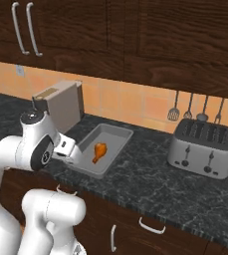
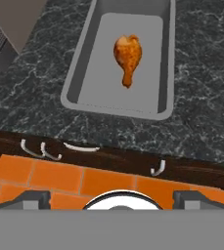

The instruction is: Place one lemon wedge and one chicken drumstick in each tupperware on the nearby counter, to pack two identical lunches.

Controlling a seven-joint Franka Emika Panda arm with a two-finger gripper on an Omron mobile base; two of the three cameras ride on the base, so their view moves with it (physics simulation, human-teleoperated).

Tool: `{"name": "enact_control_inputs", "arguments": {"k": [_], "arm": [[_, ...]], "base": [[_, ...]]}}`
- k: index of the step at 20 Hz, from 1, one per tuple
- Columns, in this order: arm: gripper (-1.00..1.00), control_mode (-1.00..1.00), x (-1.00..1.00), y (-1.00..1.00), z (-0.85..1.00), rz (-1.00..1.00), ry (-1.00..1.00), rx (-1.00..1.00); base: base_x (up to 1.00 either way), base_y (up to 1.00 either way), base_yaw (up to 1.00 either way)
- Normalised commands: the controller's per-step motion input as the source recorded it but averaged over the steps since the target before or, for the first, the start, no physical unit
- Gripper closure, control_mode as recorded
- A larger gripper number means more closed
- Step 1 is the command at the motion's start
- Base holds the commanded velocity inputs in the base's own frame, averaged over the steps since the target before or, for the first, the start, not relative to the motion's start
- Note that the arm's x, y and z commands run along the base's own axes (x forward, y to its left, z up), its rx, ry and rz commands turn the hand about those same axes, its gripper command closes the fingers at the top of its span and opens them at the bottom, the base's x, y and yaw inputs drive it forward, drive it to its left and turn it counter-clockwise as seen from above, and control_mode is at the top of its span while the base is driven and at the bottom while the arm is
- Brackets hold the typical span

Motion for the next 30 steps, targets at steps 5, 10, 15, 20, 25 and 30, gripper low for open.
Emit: {"name": "enact_control_inputs", "arguments": {"k": [5, 10, 15, 20, 25, 30], "arm": [[-1.00, 1.00, 0.00, 0.00, 0.00, 0.00, 0.00, 0.00], [-1.00, 1.00, 0.00, 0.00, 0.00, 0.00, 0.00, 0.00], [-1.00, 1.00, 0.00, 0.00, 0.00, 0.00, 0.00, 0.00], [-1.00, 1.00, 0.00, 0.00, 0.00, 0.00, 0.00, 0.00], [-1.00, 1.00, 0.00, 0.00, 0.00, 0.00, 0.00, 0.00], [-1.00, 1.00, 0.00, 0.00, 0.00, 0.00, 0.00, 0.00]], "base": [[-1.00, -0.46, -0.22], [-0.65, -0.58, -0.54], [-0.42, -0.53, -0.69], [-0.15, -0.69, -0.65], [0.00, -0.95, -0.53], [0.14, -1.00, -0.23]]}}
